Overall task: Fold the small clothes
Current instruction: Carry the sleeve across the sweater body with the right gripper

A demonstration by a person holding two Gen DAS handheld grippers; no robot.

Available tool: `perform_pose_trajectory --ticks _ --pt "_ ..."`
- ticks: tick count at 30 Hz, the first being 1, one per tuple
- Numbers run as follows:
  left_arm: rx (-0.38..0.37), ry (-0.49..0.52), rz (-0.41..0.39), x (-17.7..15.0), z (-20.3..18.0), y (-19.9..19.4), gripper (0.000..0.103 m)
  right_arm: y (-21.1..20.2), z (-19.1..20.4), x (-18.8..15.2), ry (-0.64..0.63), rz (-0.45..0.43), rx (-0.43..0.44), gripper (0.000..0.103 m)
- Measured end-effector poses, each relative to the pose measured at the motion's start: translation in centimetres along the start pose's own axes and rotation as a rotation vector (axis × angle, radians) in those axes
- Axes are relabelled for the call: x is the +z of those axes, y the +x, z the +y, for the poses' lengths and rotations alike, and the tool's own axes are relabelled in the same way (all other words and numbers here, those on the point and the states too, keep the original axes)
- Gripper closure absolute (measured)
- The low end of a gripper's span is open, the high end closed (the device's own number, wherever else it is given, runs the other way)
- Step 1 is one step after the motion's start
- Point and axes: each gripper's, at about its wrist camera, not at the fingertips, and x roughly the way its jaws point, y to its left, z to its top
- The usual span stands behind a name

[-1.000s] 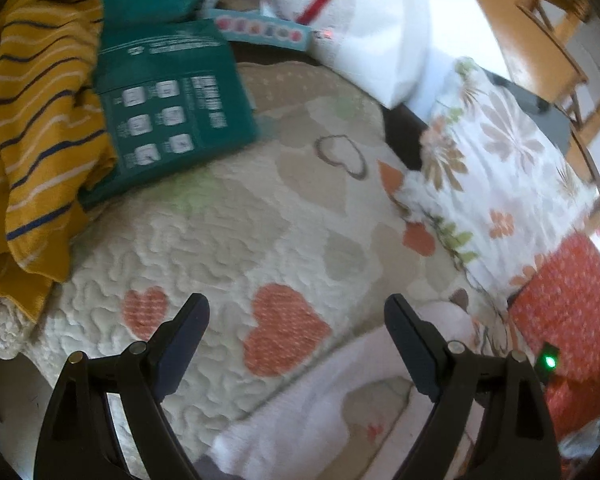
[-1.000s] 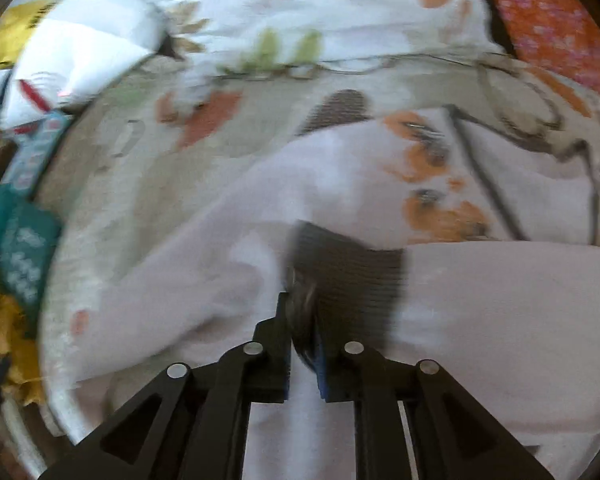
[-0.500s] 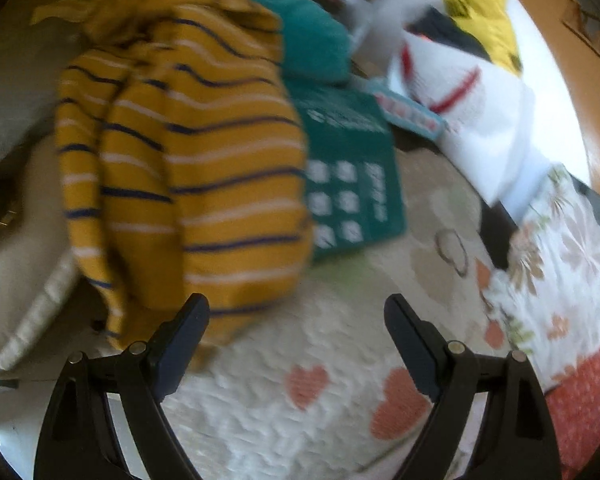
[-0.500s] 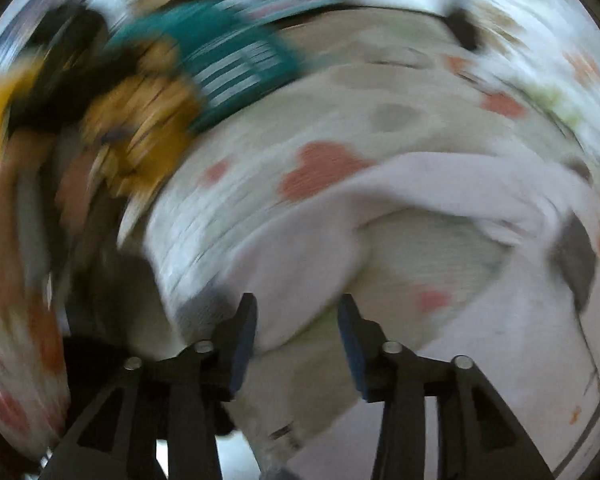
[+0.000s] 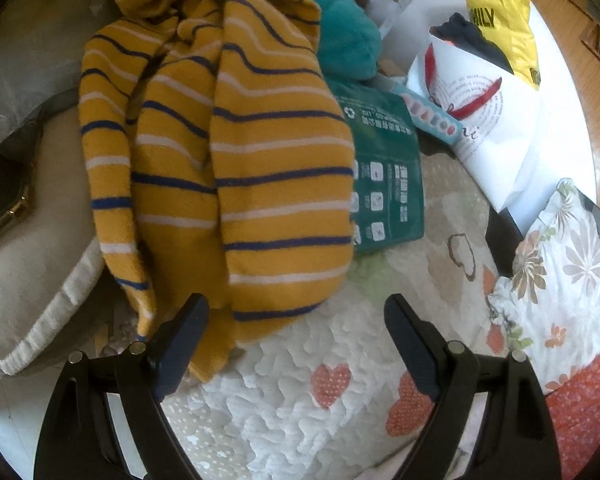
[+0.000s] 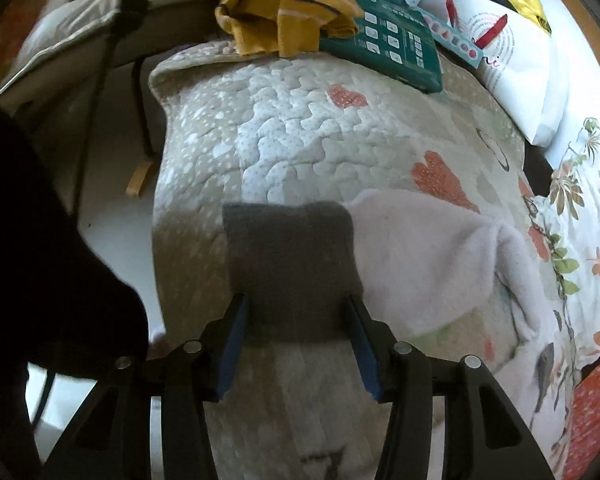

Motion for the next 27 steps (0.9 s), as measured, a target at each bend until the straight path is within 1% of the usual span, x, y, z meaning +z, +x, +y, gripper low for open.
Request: perform_pose_trajectory --ticks 1,2,4,6,8,9,10,11,13,15,16,18,20,22,24,27 --pt "0.0 0.0 0.002 -0.1 -0.1 0.1 0.015 -0.1 -0.4 0.5 0.035 0.002 0.023 0.072" --pt "-0.003 -0.003 0.005 -0.1 -0.2 0.1 0.015 -0.3 -1.1 1.1 0.082 0.006 0.054 0.096" --pt "-0.004 -0.012 0.004 -0.2 -0.3 0.2 0.015 -1.5 -3.6 1.8 0.207 -0.017 0.105 0.097" --pt "-0.005 -0.022 0.003 -0.3 -0.4 0.1 0.015 -3.3 -7.4 2.1 0.346 -0.062 0.124 0.098" --pt "-0.012 -0.018 0.011 -0.7 -1.1 0.3 0.015 -6.1 -12.2 1.6 0.497 -0.127 0.121 0.098" --pt "-0.016 -0.011 0.015 -0.9 -1.5 0.3 0.015 -7.9 -15.2 0.9 0.585 -0.169 0.109 0.098" --pt "-0.021 0.001 0.02 -1.3 -2.1 0.3 0.015 -9.4 -17.3 0.2 0.649 -0.199 0.098 0.098" --pt "-0.029 0.022 0.027 -1.8 -3.1 0.4 0.015 -11.2 -20.2 -1.1 0.736 -0.238 0.082 0.098" --pt "-0.05 0.067 0.043 -2.8 -5.1 0.5 0.015 -14.4 -25.1 -4.3 0.899 -0.299 0.048 0.098" --pt "-0.08 0.127 0.062 -4.2 -7.6 0.5 0.015 -17.4 -30.1 -9.3 1.072 -0.336 -0.019 0.098" --pt "-0.096 0.16 0.073 -5.0 -9.0 0.5 0.015 -18.2 -31.4 -10.9 1.118 -0.336 -0.05 0.098" --pt "-0.132 0.229 0.1 -6.8 -11.8 0.4 0.015 -19.8 -34.3 -16.0 1.238 -0.313 -0.134 0.098" --pt "-0.16 0.296 0.124 -8.8 -14.4 0.4 0.015 -20.6 -36.0 -21.6 1.355 -0.272 -0.189 0.098" --pt "-0.18 0.349 0.147 -10.5 -16.6 0.4 0.015 -20.6 -36.8 -26.3 1.434 -0.207 -0.26 0.098" --pt "-0.203 0.404 0.18 -12.5 -19.0 0.5 0.015 -20.1 -37.1 -30.7 1.485 -0.132 -0.345 0.098" --pt "-0.213 0.48 0.216 -15.0 -21.6 0.7 0.015 -18.8 -37.8 -36.2 1.539 -0.001 -0.456 0.098"
